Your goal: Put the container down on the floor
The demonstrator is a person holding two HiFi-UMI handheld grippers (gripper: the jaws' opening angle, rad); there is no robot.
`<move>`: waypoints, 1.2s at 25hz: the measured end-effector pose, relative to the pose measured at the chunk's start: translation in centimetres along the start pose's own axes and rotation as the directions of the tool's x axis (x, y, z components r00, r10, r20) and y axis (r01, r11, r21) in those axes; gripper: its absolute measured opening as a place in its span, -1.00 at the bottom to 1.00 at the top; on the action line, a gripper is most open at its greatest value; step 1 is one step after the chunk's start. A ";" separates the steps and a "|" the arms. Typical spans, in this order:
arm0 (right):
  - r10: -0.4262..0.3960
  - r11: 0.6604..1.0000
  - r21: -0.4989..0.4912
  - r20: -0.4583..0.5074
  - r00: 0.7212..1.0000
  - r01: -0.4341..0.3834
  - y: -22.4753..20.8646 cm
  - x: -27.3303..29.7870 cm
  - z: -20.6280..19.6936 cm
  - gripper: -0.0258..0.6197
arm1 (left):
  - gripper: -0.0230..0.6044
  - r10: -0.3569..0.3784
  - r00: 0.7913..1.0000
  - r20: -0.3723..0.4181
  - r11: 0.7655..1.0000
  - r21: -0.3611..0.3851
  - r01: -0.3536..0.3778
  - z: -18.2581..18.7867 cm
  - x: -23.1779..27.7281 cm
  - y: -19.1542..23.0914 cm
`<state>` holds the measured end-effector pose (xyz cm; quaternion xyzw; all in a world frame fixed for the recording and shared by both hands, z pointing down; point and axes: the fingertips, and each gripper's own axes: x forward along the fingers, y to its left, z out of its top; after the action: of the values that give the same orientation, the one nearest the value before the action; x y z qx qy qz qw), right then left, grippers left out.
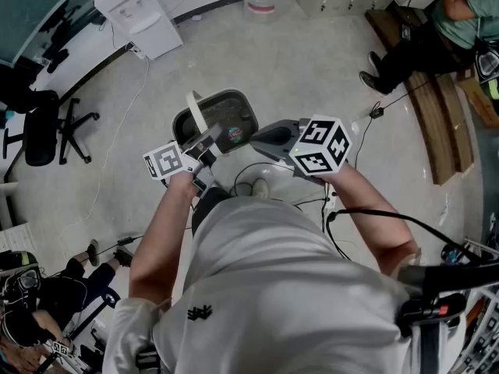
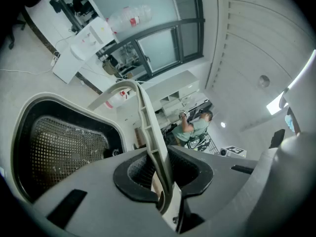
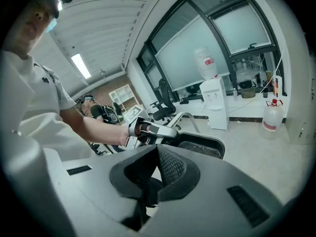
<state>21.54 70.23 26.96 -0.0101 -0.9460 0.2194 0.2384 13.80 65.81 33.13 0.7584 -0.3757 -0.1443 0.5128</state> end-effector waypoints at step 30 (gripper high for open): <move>-0.162 0.983 0.099 0.037 0.986 0.158 -22.1 11.7 16.8 -0.73 | -0.70 -0.079 0.990 -0.114 0.996 0.032 0.083 22.5 10.0 12.9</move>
<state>5.40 44.85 28.23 0.0822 -0.9372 0.2449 0.2343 1.52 41.07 36.43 0.7892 -0.3177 -0.1150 0.5129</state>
